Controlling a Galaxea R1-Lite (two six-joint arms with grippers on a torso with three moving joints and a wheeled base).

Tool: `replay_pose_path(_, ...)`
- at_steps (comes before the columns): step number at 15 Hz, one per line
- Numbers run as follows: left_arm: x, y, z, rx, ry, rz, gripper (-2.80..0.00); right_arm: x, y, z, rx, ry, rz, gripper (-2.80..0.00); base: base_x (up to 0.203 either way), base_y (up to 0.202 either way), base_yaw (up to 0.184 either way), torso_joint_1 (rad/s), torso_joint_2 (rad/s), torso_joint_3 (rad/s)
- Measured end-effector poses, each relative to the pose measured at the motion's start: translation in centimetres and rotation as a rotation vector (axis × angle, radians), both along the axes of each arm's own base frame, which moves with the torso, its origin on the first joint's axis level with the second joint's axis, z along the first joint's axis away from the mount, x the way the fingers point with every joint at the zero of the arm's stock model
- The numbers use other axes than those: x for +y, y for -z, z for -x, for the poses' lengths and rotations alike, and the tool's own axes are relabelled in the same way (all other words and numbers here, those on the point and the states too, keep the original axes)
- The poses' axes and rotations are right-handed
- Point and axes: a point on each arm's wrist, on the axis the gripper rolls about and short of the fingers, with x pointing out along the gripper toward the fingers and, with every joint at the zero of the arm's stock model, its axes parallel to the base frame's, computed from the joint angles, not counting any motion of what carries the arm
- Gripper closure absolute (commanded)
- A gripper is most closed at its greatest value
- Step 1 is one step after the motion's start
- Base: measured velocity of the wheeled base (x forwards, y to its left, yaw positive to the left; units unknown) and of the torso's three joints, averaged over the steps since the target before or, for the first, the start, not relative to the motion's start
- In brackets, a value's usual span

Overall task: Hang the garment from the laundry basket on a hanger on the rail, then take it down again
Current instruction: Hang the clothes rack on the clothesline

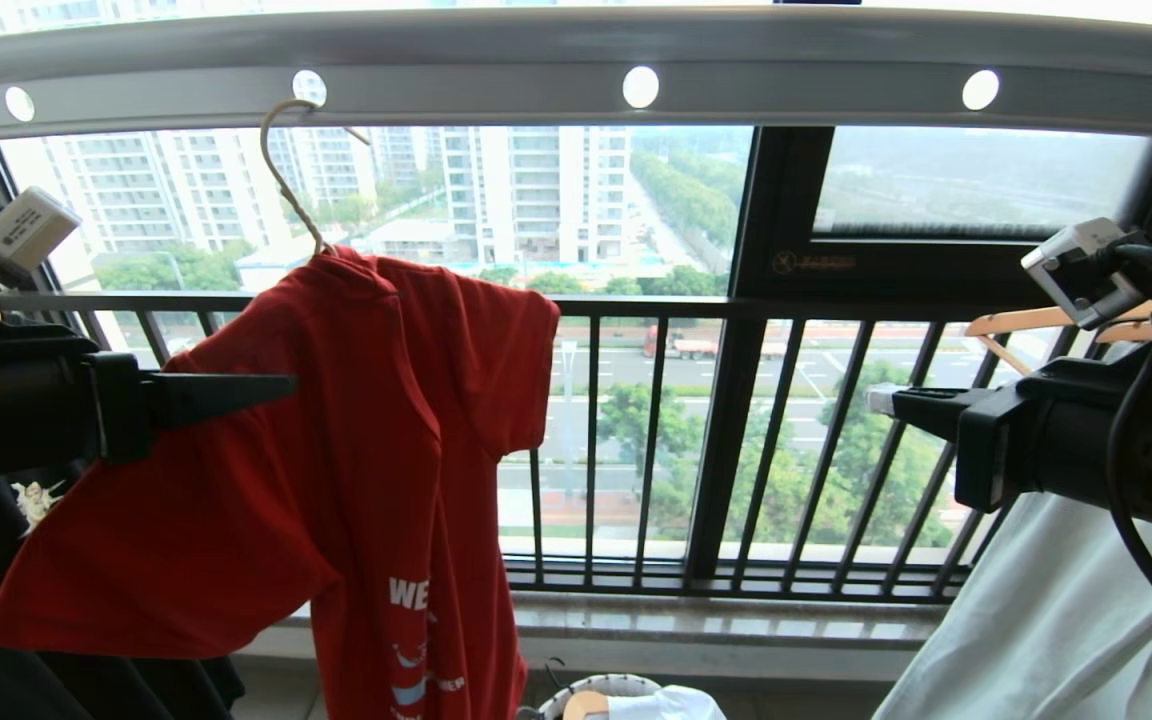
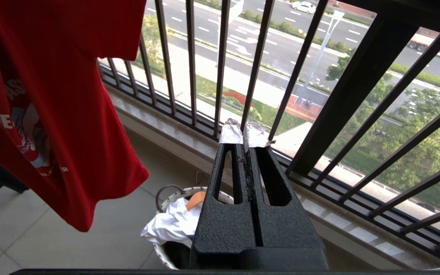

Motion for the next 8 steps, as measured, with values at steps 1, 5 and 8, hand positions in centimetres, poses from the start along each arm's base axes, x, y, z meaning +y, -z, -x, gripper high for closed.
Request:
replay_pose_path(1, -0.1, 0.2, 0.9, 0.000, 0.000, 0.001, -2.80, 0.0, -0.1, 0.1, -0.002, -0.005, -0.002, 0.00, 0.000, 0.000, 0.000, 0.000, 0.00, 0.000)
replay_pose_path(5, -0.2, 1.0, 5.2, 0.051, -0.005, 0.005, -2.80, -0.2, -0.5, 0.6, -0.021, -0.019, -0.014, 0.00, 0.000, 0.000, 0.000, 0.000, 0.00, 0.000)
replay_pose_path(8, 0.4, 1.7, 7.5, 0.040, -0.074, 0.005, -2.80, -0.3, -0.7, 0.9, -0.031, -0.031, -0.021, 0.00, 0.000, 0.000, 0.000, 0.000, 0.00, 0.000)
